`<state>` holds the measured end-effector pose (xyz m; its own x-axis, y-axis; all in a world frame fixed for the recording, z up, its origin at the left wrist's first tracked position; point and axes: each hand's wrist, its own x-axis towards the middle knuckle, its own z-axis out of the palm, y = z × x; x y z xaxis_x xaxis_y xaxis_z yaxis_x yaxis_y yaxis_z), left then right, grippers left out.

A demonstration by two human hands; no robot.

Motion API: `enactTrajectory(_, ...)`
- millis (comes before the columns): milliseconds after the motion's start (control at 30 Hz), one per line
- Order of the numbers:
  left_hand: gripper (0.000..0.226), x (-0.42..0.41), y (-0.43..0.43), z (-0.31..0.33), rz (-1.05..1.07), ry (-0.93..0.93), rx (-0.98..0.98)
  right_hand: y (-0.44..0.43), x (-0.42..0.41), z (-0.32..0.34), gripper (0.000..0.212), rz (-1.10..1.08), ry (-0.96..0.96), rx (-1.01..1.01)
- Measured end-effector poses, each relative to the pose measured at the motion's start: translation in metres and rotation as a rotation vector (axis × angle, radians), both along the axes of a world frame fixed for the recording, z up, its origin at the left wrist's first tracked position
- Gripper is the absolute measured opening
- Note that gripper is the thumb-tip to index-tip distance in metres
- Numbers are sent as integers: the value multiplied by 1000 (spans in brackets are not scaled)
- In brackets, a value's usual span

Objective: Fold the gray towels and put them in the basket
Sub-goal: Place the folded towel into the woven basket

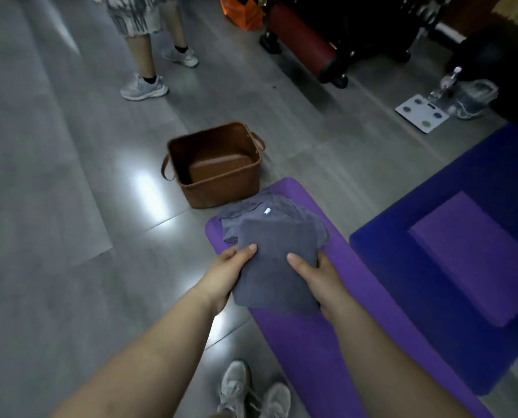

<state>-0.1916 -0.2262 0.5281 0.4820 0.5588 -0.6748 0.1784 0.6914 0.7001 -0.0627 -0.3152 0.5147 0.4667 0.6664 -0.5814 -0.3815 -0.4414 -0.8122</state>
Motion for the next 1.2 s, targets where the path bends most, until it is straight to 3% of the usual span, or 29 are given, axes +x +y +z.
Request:
enactTrajectory(200, 20, -39, 48, 3, 89, 7, 76, 72, -14, 9, 41, 151, -150, 14)
enactTrajectory(400, 27, -79, 153, -14, 212, 6, 117, 190, -56, -4, 32, 252, -191, -51)
enactTrajectory(533, 22, -109, 251, -28, 279, 69, 81, 287, -101, -16, 52, 257, -200, -84)
enactTrajectory(667, 27, -109, 339, -37, 98, 103, 98, 349, -116, -30, 45, 146, -209, -76)
enactTrajectory(800, 36, -80, 414, -57, -57, 235, 167, 388, -83, -61, 23, -151, -205, -159)
enactTrajectory(933, 28, -69, 480, -98, -129, 459, 264, 432, -39, -100, 54, -296, -108, -286)
enactTrajectory(1100, 24, -65, 577, -167, -288, 603, 365, 521, 10, -170, 77, -351, -152, -456)
enactTrajectory(1200, 22, -55, 621, -216, -395, 677, 503, 559, 24, -224, 64, -426, -89, -466)
